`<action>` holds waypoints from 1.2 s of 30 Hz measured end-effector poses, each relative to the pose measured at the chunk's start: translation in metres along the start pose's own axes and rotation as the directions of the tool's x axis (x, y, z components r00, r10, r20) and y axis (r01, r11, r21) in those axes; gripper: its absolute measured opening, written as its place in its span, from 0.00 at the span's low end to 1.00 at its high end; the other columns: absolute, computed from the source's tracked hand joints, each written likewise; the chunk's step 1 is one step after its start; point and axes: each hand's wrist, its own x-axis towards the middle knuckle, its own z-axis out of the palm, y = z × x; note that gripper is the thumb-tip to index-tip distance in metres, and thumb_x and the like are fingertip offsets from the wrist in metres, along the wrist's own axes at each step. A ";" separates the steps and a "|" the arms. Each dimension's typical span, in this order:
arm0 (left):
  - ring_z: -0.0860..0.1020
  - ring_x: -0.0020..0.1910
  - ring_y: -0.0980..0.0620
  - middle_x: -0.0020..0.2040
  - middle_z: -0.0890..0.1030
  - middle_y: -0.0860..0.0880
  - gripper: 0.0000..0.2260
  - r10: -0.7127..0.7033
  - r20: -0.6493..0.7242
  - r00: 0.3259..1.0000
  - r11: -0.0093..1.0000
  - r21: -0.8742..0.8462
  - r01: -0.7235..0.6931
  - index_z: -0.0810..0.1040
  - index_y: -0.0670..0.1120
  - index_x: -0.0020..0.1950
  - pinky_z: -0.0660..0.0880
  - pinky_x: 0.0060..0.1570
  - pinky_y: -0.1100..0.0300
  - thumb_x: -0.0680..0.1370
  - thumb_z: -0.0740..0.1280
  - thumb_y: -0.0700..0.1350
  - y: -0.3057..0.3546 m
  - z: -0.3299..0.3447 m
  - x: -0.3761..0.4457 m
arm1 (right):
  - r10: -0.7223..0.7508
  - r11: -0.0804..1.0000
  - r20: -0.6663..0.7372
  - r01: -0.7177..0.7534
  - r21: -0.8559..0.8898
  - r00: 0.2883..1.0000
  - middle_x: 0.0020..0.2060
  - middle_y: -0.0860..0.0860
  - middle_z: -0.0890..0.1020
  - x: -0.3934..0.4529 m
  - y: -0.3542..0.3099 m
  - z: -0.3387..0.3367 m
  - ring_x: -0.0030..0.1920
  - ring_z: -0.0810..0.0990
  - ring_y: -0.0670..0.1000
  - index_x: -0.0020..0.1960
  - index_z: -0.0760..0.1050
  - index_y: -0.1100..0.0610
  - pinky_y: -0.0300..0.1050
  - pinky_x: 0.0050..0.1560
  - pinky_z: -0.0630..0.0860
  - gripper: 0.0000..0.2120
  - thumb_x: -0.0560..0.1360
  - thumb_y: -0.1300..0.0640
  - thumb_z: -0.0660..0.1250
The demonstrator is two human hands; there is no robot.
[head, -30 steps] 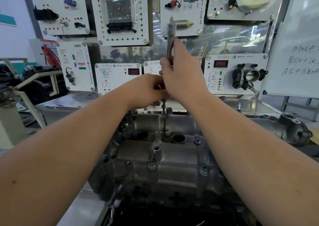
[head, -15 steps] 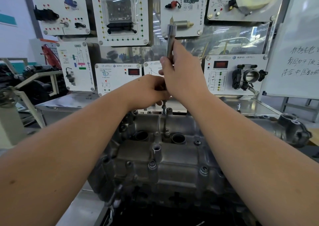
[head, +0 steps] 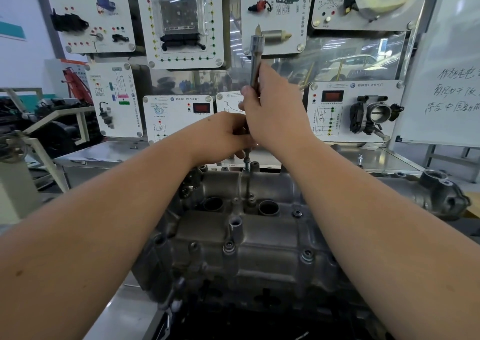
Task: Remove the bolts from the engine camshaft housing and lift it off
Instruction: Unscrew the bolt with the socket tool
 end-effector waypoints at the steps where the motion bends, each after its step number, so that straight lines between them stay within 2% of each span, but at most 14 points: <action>1: 0.81 0.36 0.68 0.39 0.83 0.66 0.06 0.005 0.001 1.000 1.000 -0.013 -0.005 0.79 0.55 0.47 0.70 0.31 0.76 0.81 0.65 0.47 0.001 0.000 -0.001 | 0.005 1.000 0.008 -0.005 0.003 1.000 0.43 0.53 0.81 0.000 0.000 0.000 0.45 0.84 0.53 0.69 0.67 0.60 0.53 0.45 0.81 0.15 0.84 0.57 0.57; 4: 0.81 0.37 0.68 0.38 0.83 0.67 0.04 0.015 0.000 1.000 1.000 0.007 -0.015 0.78 0.59 0.46 0.71 0.33 0.75 0.79 0.66 0.51 0.002 -0.001 -0.002 | -0.002 1.000 0.001 0.002 0.012 1.000 0.34 0.49 0.76 -0.003 0.000 0.001 0.35 0.78 0.49 0.76 0.61 0.56 0.44 0.34 0.74 0.23 0.83 0.56 0.59; 5: 0.82 0.38 0.66 0.39 0.83 0.65 0.02 0.021 -0.004 1.000 1.000 0.019 -0.021 0.78 0.60 0.47 0.74 0.34 0.72 0.78 0.66 0.53 0.002 -0.001 -0.002 | -0.011 1.000 -0.008 0.012 0.019 1.000 0.35 0.48 0.78 -0.004 0.000 0.000 0.35 0.78 0.48 0.76 0.63 0.54 0.42 0.34 0.72 0.23 0.83 0.55 0.61; 8: 0.84 0.39 0.60 0.41 0.85 0.57 0.10 0.024 -0.023 0.999 0.999 0.043 -0.023 0.80 0.55 0.51 0.78 0.43 0.63 0.76 0.67 0.58 0.000 -0.001 -0.001 | -0.032 0.999 -0.032 0.032 0.016 0.999 0.44 0.48 0.83 -0.003 0.001 -0.001 0.44 0.81 0.50 0.68 0.72 0.53 0.44 0.43 0.76 0.16 0.82 0.53 0.64; 10: 0.83 0.39 0.61 0.42 0.85 0.57 0.08 0.024 -0.022 0.999 1.000 0.018 -0.023 0.81 0.53 0.53 0.76 0.38 0.67 0.78 0.67 0.54 -0.001 0.000 0.000 | -0.017 1.000 -0.023 0.017 0.011 1.000 0.44 0.51 0.83 -0.001 0.002 0.000 0.45 0.83 0.52 0.65 0.72 0.55 0.50 0.48 0.80 0.12 0.82 0.55 0.62; 12: 0.83 0.40 0.64 0.42 0.85 0.59 0.05 0.011 -0.012 1.000 1.000 -0.024 -0.012 0.81 0.52 0.54 0.73 0.33 0.74 0.81 0.66 0.49 -0.002 0.001 0.001 | 0.015 0.999 -0.005 -0.015 0.030 1.000 0.43 0.53 0.83 0.000 0.001 0.000 0.45 0.84 0.53 0.70 0.68 0.57 0.54 0.48 0.82 0.16 0.83 0.56 0.59; 16: 0.84 0.40 0.64 0.43 0.84 0.64 0.04 0.010 -0.010 1.000 0.999 -0.042 -0.010 0.80 0.55 0.50 0.72 0.31 0.74 0.80 0.66 0.46 -0.002 -0.002 0.000 | 0.011 0.999 0.002 -0.011 0.038 1.000 0.36 0.52 0.80 -0.002 0.002 0.001 0.37 0.81 0.50 0.79 0.57 0.54 0.48 0.38 0.79 0.25 0.83 0.57 0.58; 18: 0.84 0.39 0.63 0.42 0.85 0.62 0.02 0.011 -0.016 1.000 0.999 -0.033 -0.012 0.80 0.56 0.49 0.75 0.33 0.71 0.79 0.68 0.49 -0.001 -0.002 0.000 | -0.006 1.000 -0.029 0.007 0.022 1.000 0.39 0.50 0.81 -0.003 0.002 0.000 0.35 0.79 0.49 0.76 0.62 0.52 0.44 0.37 0.76 0.23 0.83 0.55 0.61; 20: 0.84 0.39 0.61 0.42 0.86 0.56 0.05 0.008 -0.032 0.999 1.000 -0.020 -0.008 0.81 0.53 0.51 0.78 0.37 0.65 0.78 0.69 0.52 -0.001 -0.001 0.000 | -0.030 0.999 -0.055 0.031 0.018 0.998 0.44 0.48 0.83 -0.002 0.002 0.000 0.39 0.80 0.48 0.71 0.70 0.52 0.45 0.42 0.77 0.18 0.82 0.53 0.63; 22: 0.84 0.39 0.61 0.43 0.86 0.55 0.07 -0.002 -0.038 0.999 0.999 -0.037 0.000 0.81 0.52 0.53 0.78 0.37 0.66 0.78 0.69 0.53 0.000 0.000 0.000 | -0.025 1.000 -0.043 0.026 0.010 0.999 0.44 0.49 0.83 -0.001 0.002 -0.001 0.43 0.82 0.49 0.67 0.72 0.54 0.47 0.47 0.80 0.15 0.82 0.53 0.63; 25: 0.84 0.40 0.61 0.44 0.86 0.56 0.04 -0.007 -0.005 1.000 0.997 -0.077 0.007 0.80 0.55 0.52 0.75 0.33 0.70 0.81 0.66 0.49 0.001 0.001 -0.001 | 0.015 1.000 0.002 -0.015 0.023 1.000 0.44 0.53 0.84 0.002 0.002 0.001 0.46 0.85 0.53 0.72 0.67 0.58 0.54 0.49 0.82 0.18 0.84 0.56 0.59; 30: 0.85 0.39 0.61 0.45 0.85 0.62 0.03 -0.016 0.000 1.000 0.999 -0.047 0.016 0.79 0.57 0.51 0.79 0.40 0.58 0.80 0.66 0.49 0.000 -0.001 0.000 | 0.008 0.999 -0.006 -0.008 0.032 1.000 0.38 0.52 0.81 -0.002 0.002 0.001 0.39 0.82 0.51 0.81 0.54 0.54 0.50 0.40 0.81 0.28 0.83 0.57 0.58; 34: 0.85 0.37 0.61 0.43 0.86 0.55 0.05 -0.003 -0.029 1.000 1.000 0.001 0.003 0.80 0.54 0.53 0.80 0.42 0.57 0.79 0.68 0.52 -0.001 0.000 0.001 | -0.014 0.999 -0.057 0.016 0.032 0.998 0.41 0.48 0.82 -0.001 0.005 0.001 0.40 0.80 0.48 0.66 0.71 0.53 0.38 0.38 0.75 0.15 0.81 0.53 0.65; 36: 0.84 0.38 0.61 0.45 0.86 0.55 0.07 -0.012 -0.022 1.000 1.000 0.012 0.012 0.80 0.51 0.55 0.80 0.43 0.59 0.80 0.68 0.52 0.000 0.001 0.002 | -0.001 0.999 -0.053 0.004 0.046 0.999 0.40 0.48 0.82 0.001 0.005 0.000 0.43 0.82 0.49 0.59 0.73 0.55 0.38 0.40 0.76 0.08 0.81 0.54 0.65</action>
